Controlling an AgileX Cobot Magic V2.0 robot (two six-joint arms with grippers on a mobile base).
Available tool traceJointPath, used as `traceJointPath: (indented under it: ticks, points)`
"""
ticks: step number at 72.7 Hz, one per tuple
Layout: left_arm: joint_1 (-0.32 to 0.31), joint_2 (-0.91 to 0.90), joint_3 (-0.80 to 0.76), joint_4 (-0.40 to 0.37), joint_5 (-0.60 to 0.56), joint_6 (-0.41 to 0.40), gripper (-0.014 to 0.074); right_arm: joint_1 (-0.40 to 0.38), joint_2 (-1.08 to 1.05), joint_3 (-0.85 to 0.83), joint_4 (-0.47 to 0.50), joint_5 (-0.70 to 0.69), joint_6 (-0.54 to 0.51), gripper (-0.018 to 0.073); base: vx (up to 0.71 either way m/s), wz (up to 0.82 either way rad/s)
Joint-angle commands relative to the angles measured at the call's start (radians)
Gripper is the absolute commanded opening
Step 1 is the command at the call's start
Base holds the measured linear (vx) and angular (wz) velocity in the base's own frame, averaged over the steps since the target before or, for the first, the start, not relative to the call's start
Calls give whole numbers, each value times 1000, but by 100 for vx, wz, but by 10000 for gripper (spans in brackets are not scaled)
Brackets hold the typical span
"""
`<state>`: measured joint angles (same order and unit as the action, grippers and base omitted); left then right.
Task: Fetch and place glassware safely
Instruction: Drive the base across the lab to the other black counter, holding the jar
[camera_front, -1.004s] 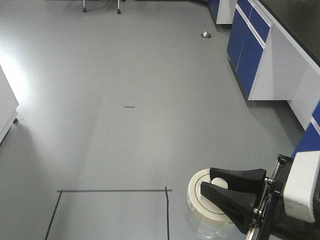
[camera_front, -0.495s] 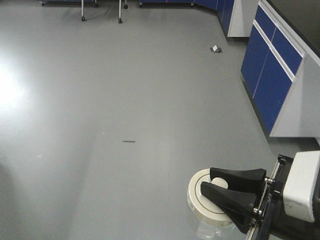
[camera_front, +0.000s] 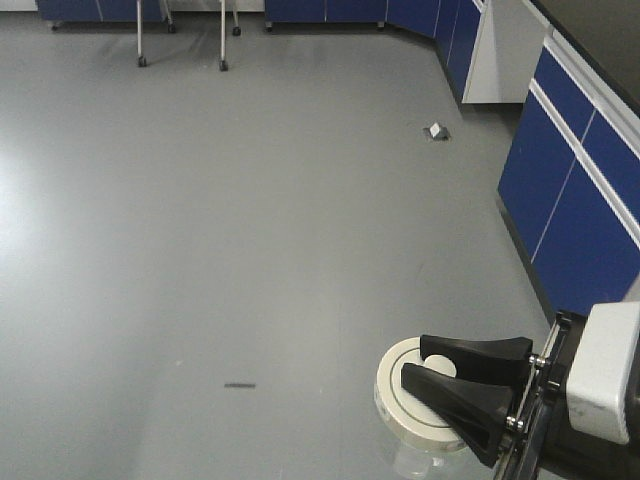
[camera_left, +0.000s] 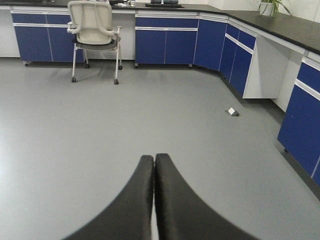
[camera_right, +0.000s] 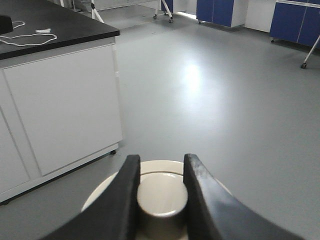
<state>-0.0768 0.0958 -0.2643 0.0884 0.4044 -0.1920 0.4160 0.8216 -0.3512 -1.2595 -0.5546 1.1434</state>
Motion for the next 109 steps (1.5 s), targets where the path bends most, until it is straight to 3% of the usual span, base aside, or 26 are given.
traceJointPath:
  ticks: [1,109]
  points:
    - [-8,9,-26,-5,-71,-1,-7,-2,-6,-31,44,-41,-7,-1,74,-9]
    - [-8,9,-26,-5,-71,-1,-7,-2,-6,-31,44,-41,-7,-1,76,2]
